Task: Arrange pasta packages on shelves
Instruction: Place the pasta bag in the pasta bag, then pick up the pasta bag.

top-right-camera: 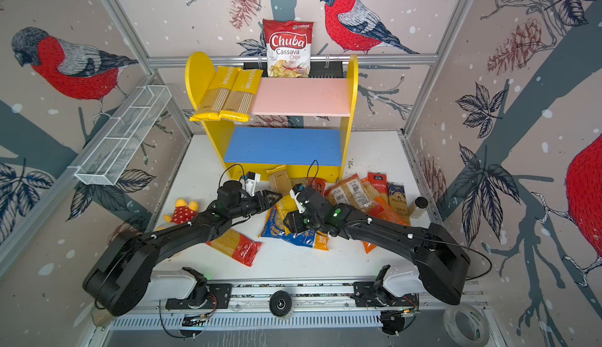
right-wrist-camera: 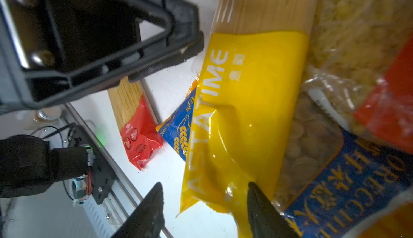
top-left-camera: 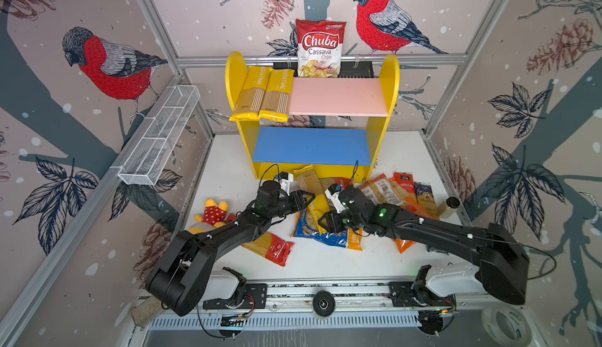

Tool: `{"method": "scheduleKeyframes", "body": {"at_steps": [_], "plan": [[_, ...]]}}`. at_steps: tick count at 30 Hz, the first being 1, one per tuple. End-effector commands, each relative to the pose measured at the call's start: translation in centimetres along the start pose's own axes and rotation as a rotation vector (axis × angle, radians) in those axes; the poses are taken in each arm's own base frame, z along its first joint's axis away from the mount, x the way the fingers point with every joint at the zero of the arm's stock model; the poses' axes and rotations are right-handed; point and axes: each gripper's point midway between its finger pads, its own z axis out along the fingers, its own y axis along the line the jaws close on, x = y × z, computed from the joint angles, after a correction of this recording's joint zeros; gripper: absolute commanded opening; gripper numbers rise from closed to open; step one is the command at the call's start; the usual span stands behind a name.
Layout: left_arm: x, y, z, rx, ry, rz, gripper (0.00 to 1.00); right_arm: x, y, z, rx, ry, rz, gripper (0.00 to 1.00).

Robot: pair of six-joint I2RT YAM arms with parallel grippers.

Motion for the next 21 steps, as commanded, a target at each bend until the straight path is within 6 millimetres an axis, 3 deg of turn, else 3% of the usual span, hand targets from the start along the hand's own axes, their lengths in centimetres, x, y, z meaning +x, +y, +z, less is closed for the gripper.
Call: {"method": "scheduleKeyframes", "body": {"at_steps": [1,2,4,8,14,21], "plan": [[-1.5,0.1,-0.9,-0.010,-0.076,0.013,0.59,-2.5,0.1,-2.1,-0.112,-0.063,0.051,0.66],[-1.7,0.2,-1.1,-0.019,-0.092,0.021,0.59,-3.7,-0.6,-3.3,-0.124,-0.112,0.088,0.68],[-1.9,0.1,-1.0,-0.018,-0.095,0.017,0.59,-4.6,-2.3,-3.7,-0.154,-0.146,0.150,0.71],[-1.3,0.2,-0.1,-0.010,-0.077,0.000,0.61,-4.0,-4.9,-1.7,-0.186,-0.080,0.252,0.72],[0.4,0.6,1.2,-0.015,-0.030,-0.013,0.59,-2.0,-3.4,1.9,-0.236,0.011,0.267,0.72],[2.6,3.0,1.7,-0.045,0.016,-0.059,0.38,0.3,-2.6,4.8,-0.271,0.090,0.284,0.68]]}}
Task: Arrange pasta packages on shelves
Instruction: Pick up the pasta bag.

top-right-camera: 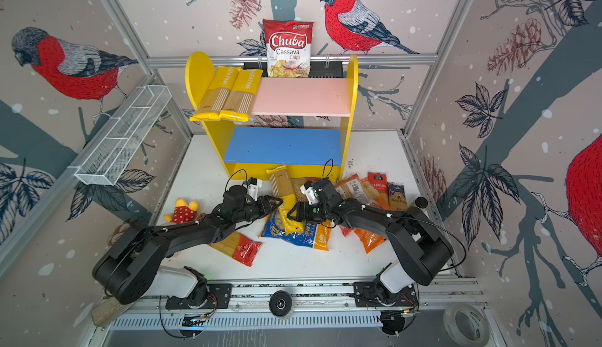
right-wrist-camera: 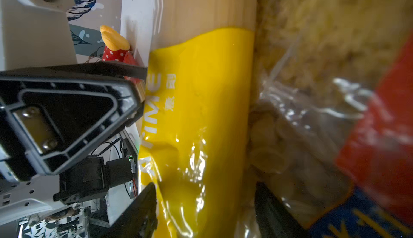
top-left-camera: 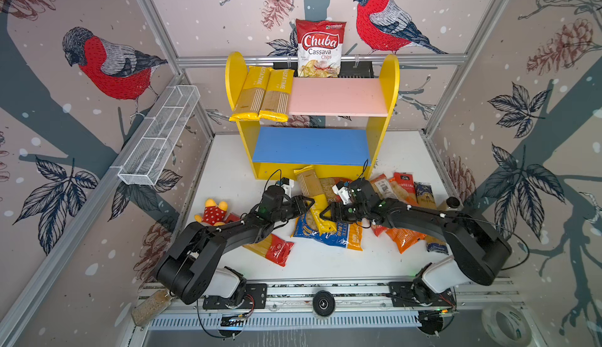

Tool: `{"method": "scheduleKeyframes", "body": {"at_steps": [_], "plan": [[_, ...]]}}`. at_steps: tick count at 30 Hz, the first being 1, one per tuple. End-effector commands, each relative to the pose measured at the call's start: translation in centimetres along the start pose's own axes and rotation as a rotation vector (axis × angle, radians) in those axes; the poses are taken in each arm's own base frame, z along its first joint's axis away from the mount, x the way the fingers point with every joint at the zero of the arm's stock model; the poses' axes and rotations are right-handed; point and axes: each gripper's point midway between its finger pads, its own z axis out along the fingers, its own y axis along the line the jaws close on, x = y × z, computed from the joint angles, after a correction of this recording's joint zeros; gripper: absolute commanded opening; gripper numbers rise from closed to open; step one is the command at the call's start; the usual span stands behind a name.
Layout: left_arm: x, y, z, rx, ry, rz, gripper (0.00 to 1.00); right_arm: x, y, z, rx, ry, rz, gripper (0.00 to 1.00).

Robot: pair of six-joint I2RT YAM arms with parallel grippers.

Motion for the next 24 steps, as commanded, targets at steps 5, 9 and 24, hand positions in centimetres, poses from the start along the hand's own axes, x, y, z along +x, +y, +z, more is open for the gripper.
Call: {"method": "scheduleKeyframes", "body": {"at_steps": [5,9,24], "plan": [[1.2,0.5,0.2,0.054,0.013,-0.034,0.18,-0.2,2.7,0.6,-0.168,-0.001,-0.008,0.57],[0.6,-0.6,-0.4,0.084,-0.002,-0.026,0.18,-0.3,3.7,0.5,-0.185,-0.006,-0.037,0.38],[-6.9,-6.8,-7.5,0.246,-0.262,0.092,0.58,-2.5,10.2,-5.5,-0.310,-0.256,-0.303,0.08]]}}
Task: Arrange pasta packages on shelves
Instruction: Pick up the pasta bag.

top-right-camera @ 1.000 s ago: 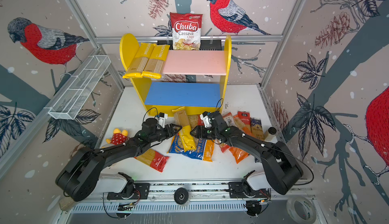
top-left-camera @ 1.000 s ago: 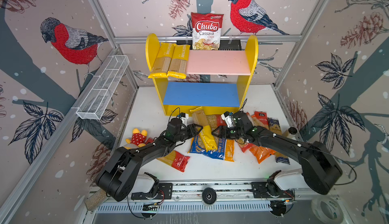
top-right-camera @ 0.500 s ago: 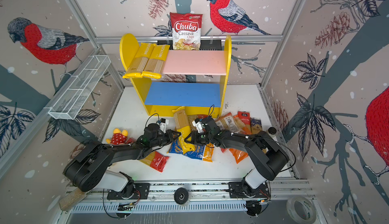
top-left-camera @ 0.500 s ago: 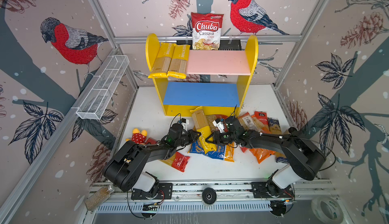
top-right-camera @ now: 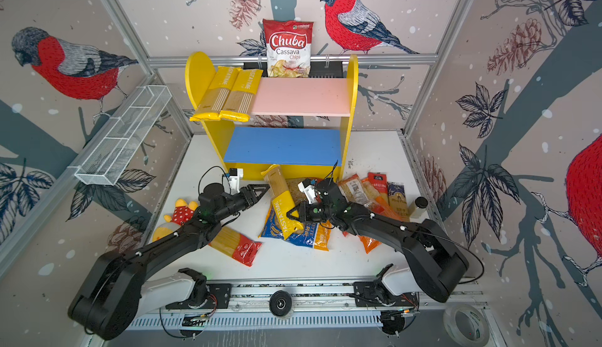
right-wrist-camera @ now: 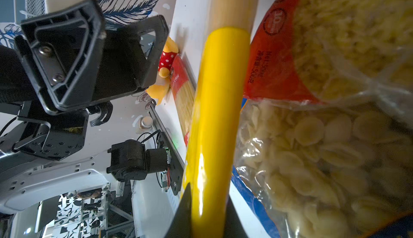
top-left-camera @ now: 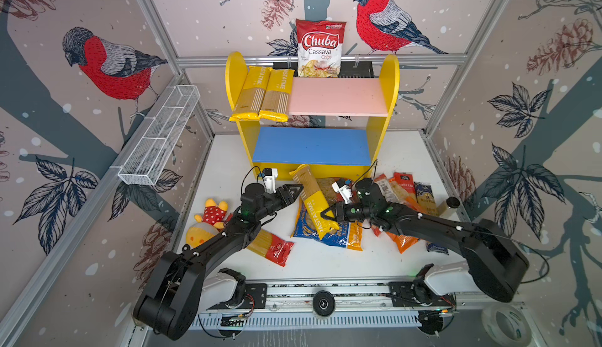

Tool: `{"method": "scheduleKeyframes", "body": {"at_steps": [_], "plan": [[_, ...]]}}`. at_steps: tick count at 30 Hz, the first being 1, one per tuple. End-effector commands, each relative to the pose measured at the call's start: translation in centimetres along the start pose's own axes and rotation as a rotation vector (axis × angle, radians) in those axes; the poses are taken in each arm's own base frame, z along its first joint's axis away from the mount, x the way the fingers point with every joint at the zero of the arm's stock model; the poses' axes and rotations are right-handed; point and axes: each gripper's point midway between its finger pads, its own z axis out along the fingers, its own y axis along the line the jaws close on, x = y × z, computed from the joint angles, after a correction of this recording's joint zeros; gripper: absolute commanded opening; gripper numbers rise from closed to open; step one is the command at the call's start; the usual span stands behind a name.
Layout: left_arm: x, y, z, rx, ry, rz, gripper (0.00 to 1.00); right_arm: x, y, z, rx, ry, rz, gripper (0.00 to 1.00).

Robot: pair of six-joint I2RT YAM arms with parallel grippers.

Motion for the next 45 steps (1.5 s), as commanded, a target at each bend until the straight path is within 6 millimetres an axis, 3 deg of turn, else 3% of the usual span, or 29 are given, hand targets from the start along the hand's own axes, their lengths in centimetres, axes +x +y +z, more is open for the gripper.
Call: {"method": "scheduleKeyframes", "body": {"at_steps": [1,7,12,16,18,23,27,36,45], "plan": [[-1.4,-1.8,-0.9,0.065,-0.056,0.027,0.62,-3.3,5.4,-1.6,-0.153,-0.185,-0.263,0.07],[-2.3,-2.8,-2.9,0.103,-0.129,0.018,0.80,-3.4,9.3,-3.9,-0.238,-0.264,-0.375,0.03],[-1.5,-3.5,-4.0,0.159,-0.155,0.004,0.81,-2.8,11.4,-5.2,-0.290,-0.267,-0.422,0.02],[-1.1,-8.6,-4.3,0.298,-0.175,0.127,0.80,-3.1,14.4,-6.0,-0.357,-0.295,-0.477,0.02],[-1.1,-10.1,-4.3,0.325,-0.178,0.179,0.79,-3.2,15.5,-6.2,-0.382,-0.294,-0.496,0.02],[-2.0,-12.7,-4.7,0.447,-0.213,0.194,0.68,-3.1,17.9,-7.3,-0.454,-0.308,-0.539,0.02],[-2.7,-15.5,-4.5,0.512,-0.195,0.257,0.52,-3.6,18.8,-8.1,-0.465,-0.334,-0.549,0.05],[-2.3,-17.3,-5.5,0.565,-0.200,0.323,0.20,-4.1,16.0,-7.7,-0.405,-0.352,-0.475,0.21],[-2.9,-20.1,-6.6,0.592,-0.251,0.423,0.02,-3.5,14.8,-7.0,-0.413,-0.283,-0.429,0.59]]}}
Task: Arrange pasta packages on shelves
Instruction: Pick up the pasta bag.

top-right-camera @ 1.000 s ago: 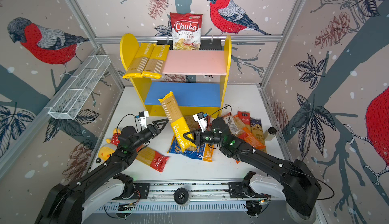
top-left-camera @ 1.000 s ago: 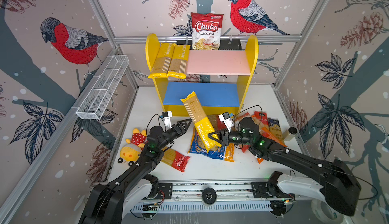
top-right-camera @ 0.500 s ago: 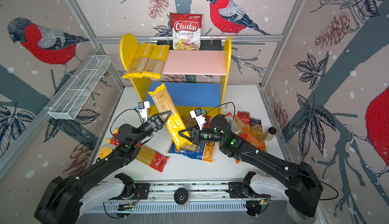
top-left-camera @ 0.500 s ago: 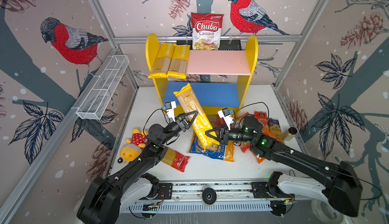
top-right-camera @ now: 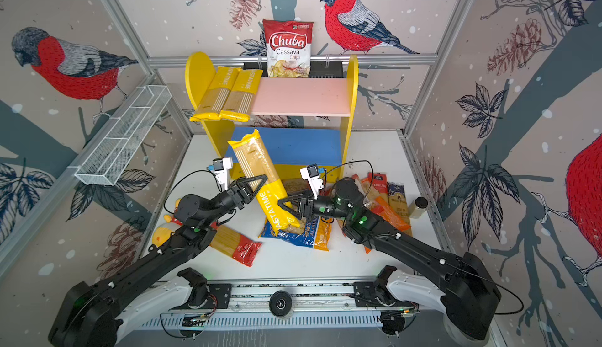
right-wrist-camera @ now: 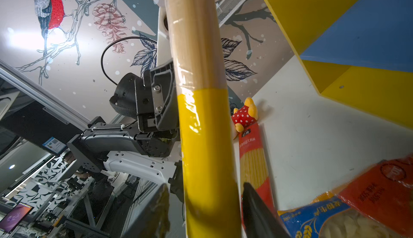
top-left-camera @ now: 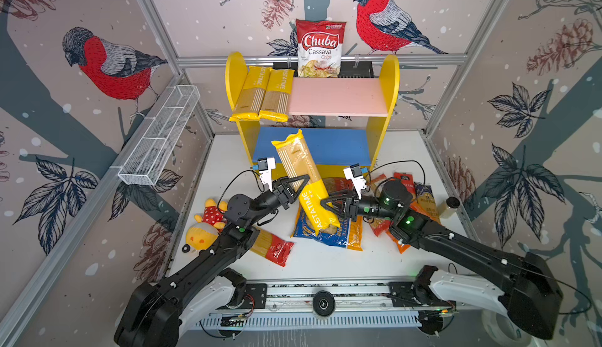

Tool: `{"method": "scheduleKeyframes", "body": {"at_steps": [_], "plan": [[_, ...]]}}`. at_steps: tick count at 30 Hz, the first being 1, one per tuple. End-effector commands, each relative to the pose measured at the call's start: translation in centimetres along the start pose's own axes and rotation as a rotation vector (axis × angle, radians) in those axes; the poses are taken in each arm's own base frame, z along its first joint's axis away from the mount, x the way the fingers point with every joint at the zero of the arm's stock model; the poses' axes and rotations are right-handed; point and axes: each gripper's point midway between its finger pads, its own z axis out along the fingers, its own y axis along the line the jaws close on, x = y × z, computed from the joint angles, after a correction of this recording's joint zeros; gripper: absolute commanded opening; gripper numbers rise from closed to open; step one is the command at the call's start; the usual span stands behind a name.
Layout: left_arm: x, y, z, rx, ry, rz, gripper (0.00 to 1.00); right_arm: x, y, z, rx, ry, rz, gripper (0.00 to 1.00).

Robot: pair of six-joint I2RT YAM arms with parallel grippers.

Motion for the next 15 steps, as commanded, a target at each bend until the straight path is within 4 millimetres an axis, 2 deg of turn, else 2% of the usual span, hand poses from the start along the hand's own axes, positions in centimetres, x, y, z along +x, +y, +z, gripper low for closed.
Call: {"method": "scheduleKeyframes", "body": {"at_steps": [1,8,15], "plan": [[-2.8,-3.2,0.4,0.082,-0.079,0.132,0.01,-0.3,1.0,-0.1,-0.062,-0.003,-0.002,0.61],[-5.0,-4.9,2.1,0.118,-0.084,0.174,0.00,0.5,0.7,-0.2,-0.086,0.008,0.013,0.64],[-5.2,-4.4,3.9,0.144,-0.049,0.143,0.02,-3.0,1.7,-1.1,-0.080,-0.116,-0.046,0.45]]}}
